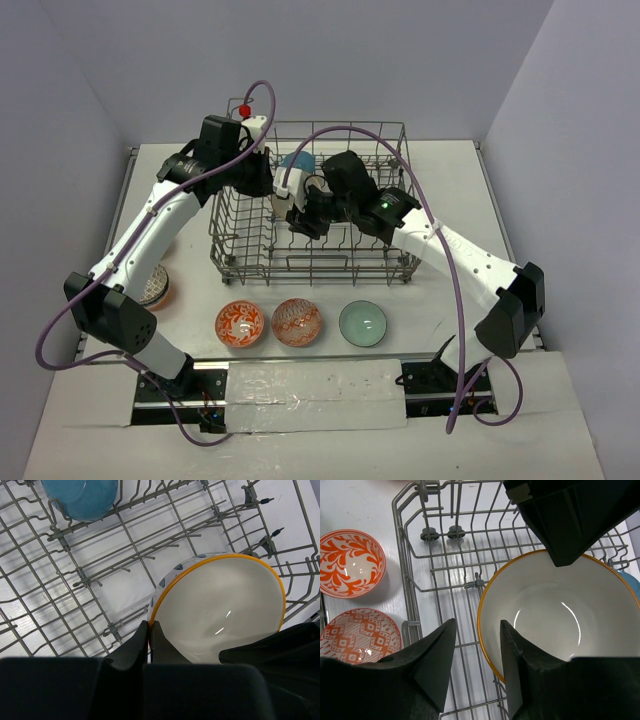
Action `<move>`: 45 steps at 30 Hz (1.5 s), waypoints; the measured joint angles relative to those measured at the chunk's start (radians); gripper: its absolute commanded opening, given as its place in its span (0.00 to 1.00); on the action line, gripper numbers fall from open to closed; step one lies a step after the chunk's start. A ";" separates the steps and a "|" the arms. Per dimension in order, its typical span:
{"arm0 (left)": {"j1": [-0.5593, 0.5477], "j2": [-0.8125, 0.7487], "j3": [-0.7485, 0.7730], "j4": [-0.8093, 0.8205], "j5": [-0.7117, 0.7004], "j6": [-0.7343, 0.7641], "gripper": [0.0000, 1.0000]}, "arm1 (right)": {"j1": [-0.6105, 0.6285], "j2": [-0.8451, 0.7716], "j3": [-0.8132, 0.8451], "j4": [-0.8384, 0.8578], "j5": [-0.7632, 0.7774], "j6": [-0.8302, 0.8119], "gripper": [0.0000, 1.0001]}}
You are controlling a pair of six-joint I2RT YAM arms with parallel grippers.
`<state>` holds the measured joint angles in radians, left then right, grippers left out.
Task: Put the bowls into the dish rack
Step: Pass from the left arm to the right
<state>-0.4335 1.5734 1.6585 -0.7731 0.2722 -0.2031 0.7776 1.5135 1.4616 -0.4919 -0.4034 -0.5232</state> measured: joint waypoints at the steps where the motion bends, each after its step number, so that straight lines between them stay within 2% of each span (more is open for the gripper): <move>1: 0.000 0.000 0.000 0.000 0.000 0.000 0.00 | 0.000 0.000 0.001 -0.001 0.001 0.000 0.45; 6: 0.000 0.000 0.000 -0.002 0.000 0.000 0.00 | 0.002 0.002 0.005 -0.002 0.012 0.000 0.33; 16: 0.000 0.000 0.000 -0.005 -0.005 0.005 0.00 | 0.005 0.027 0.015 -0.003 0.033 0.001 0.33; 21: 0.000 0.000 0.000 -0.002 -0.007 0.009 0.00 | 0.010 0.044 0.026 -0.006 0.045 -0.002 0.17; 27: 0.001 0.000 -0.001 -0.002 -0.005 0.019 0.00 | 0.020 0.049 0.031 -0.006 0.046 -0.004 0.13; 31: 0.002 0.000 -0.002 0.002 -0.005 0.021 0.00 | 0.021 0.055 0.037 -0.008 0.050 0.002 0.00; 45: 0.018 0.006 -0.058 0.053 -0.056 0.026 0.00 | 0.021 0.164 0.141 -0.063 0.060 0.039 0.00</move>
<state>-0.4160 1.5799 1.6005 -0.7204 0.2161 -0.1772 0.7990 1.6775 1.6024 -0.5549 -0.3435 -0.4847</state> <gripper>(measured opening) 0.028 0.138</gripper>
